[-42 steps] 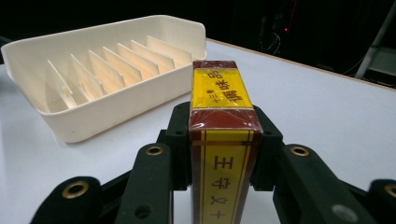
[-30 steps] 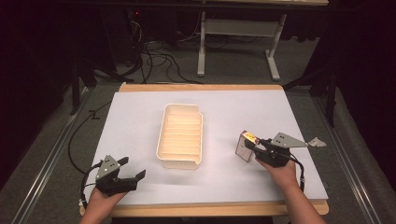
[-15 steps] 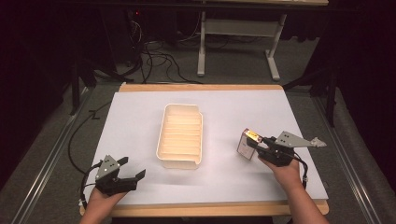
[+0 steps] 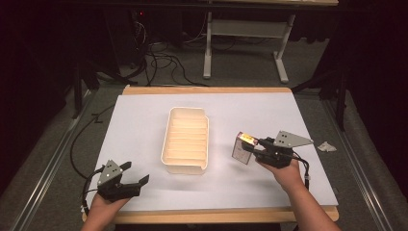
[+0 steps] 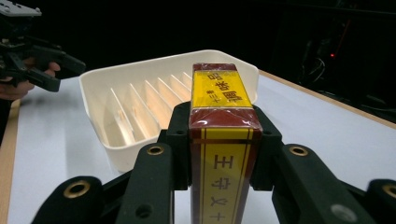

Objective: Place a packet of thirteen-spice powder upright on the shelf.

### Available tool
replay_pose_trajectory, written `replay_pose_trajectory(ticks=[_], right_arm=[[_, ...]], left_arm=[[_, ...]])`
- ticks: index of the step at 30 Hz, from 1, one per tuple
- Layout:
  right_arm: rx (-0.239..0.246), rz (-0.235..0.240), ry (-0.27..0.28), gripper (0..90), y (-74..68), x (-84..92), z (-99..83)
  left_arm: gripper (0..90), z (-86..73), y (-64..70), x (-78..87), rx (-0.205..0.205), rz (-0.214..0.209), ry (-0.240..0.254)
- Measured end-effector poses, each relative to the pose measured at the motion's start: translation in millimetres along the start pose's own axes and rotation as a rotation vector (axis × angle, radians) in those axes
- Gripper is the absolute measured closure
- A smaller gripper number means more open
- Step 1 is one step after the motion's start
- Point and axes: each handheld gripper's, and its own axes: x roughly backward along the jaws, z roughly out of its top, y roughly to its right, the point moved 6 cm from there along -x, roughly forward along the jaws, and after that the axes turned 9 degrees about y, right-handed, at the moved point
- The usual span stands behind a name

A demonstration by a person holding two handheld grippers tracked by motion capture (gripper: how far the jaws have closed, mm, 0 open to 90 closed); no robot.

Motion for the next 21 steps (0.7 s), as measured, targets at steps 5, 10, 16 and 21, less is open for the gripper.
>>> replay_pose_trajectory(ticks=[5,10,16,21], right_arm=[[0.004,0.024,0.009,68.8,-3.5,-13.9,4.1],[0.007,0.045,0.022,68.8,-7.7,-26.0,10.5],[0.006,0.066,0.038,68.8,-16.2,-38.9,16.1],[0.005,0.083,0.037,68.8,-22.3,-47.1,18.6]], left_arm=[[15.9,1.1,-0.5,0.7,-0.001,0.003,0.006],[15.9,1.2,-0.1,1.3,0.002,0.002,0.009],[15.8,1.4,-0.4,1.7,0.003,0.001,0.008],[15.8,1.7,0.0,2.1,0.006,-0.003,0.008]])
